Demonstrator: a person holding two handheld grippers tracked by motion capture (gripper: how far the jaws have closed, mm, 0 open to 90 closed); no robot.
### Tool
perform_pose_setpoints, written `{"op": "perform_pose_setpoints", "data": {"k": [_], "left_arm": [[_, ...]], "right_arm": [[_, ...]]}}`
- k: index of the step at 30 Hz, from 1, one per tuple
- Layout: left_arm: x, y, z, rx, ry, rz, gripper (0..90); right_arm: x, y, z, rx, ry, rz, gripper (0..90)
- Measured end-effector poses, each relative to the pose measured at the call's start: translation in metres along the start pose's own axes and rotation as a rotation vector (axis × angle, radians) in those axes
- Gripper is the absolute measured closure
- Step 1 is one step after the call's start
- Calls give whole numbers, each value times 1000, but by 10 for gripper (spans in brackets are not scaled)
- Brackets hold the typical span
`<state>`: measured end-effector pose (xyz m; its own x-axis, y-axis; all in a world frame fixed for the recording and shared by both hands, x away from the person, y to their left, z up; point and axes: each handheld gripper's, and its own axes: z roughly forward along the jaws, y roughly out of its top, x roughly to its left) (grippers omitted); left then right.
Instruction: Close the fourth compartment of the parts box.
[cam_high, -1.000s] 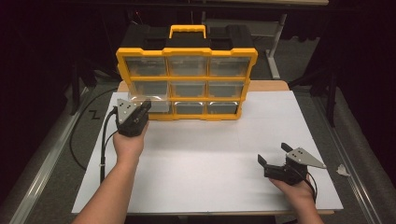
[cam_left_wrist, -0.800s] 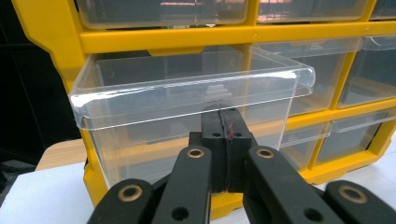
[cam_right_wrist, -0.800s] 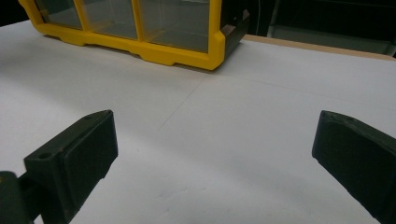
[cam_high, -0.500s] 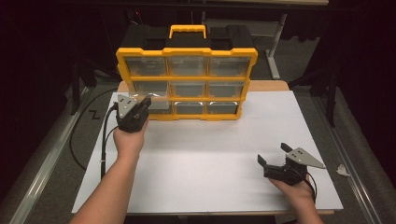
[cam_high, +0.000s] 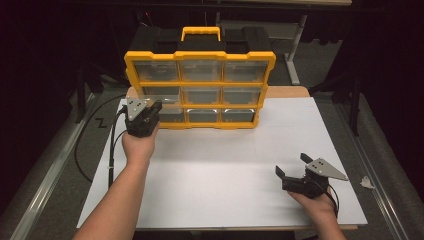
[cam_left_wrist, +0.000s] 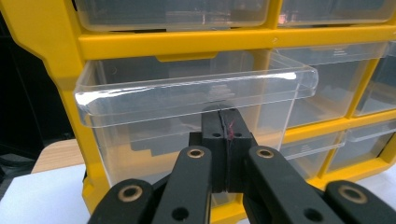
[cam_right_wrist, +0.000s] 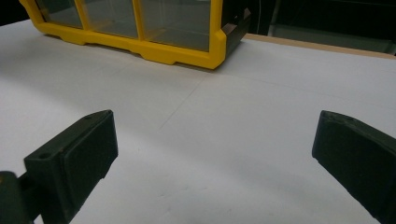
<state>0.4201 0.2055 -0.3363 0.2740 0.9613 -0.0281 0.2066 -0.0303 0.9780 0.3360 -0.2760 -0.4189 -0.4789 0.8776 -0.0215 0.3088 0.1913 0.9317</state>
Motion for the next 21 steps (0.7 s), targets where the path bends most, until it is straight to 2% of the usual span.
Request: {"op": "perform_pose_setpoints", "data": {"k": [15,21], "left_arm": [[5,9,23,25,27,6,899],[10,9,30,34,44,-4,899]], "right_arm": [[-1,-1,1,1,2,0,14],[-2,-1,0,0,4,6,14]]}}
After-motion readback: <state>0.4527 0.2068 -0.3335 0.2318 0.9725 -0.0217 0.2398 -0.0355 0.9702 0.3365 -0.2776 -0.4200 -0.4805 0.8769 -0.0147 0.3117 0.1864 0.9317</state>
